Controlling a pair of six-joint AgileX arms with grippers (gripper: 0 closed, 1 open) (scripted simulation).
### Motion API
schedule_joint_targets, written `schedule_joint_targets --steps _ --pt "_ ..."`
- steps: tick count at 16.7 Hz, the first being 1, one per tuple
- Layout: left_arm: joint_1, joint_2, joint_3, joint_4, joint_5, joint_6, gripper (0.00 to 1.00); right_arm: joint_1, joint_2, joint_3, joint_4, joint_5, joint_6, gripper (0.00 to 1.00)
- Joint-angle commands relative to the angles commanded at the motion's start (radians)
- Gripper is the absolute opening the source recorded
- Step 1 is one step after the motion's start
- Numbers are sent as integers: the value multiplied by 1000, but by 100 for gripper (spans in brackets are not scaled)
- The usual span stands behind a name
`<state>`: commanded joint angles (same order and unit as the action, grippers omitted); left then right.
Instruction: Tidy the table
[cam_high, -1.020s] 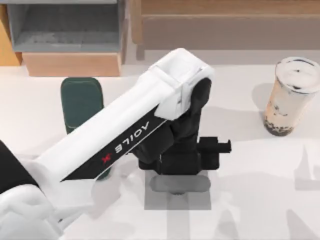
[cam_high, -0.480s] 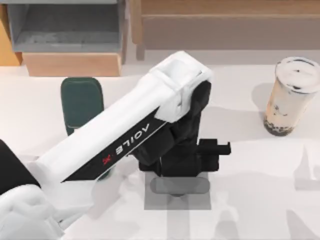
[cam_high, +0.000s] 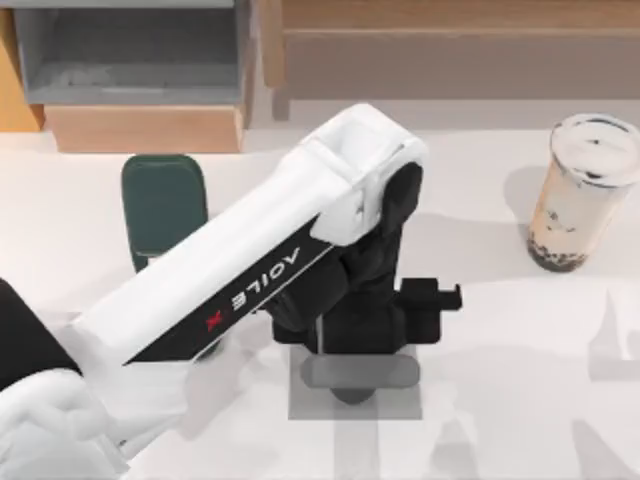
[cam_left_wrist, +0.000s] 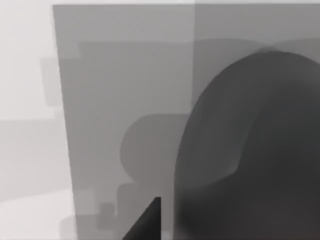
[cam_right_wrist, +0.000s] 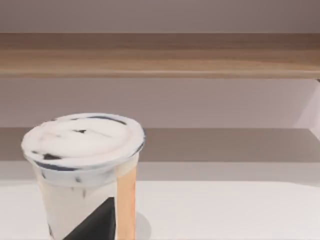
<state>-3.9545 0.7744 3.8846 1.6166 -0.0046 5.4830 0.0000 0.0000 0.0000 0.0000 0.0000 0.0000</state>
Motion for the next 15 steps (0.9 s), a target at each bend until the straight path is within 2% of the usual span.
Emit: schedule_joint_targets --steps 1,2,11,15 --pt "0 0 0 0 0 0 98 0 0 0 0 0 0 100" --pt "0 0 0 0 0 0 100 0 0 0 0 0 0 100" --pt "1 0 0 0 0 0 100 0 0 0 0 0 0 100" --pt "38 95 -6 -19 -27 -53 100 0 0 0 0 0 0 100"
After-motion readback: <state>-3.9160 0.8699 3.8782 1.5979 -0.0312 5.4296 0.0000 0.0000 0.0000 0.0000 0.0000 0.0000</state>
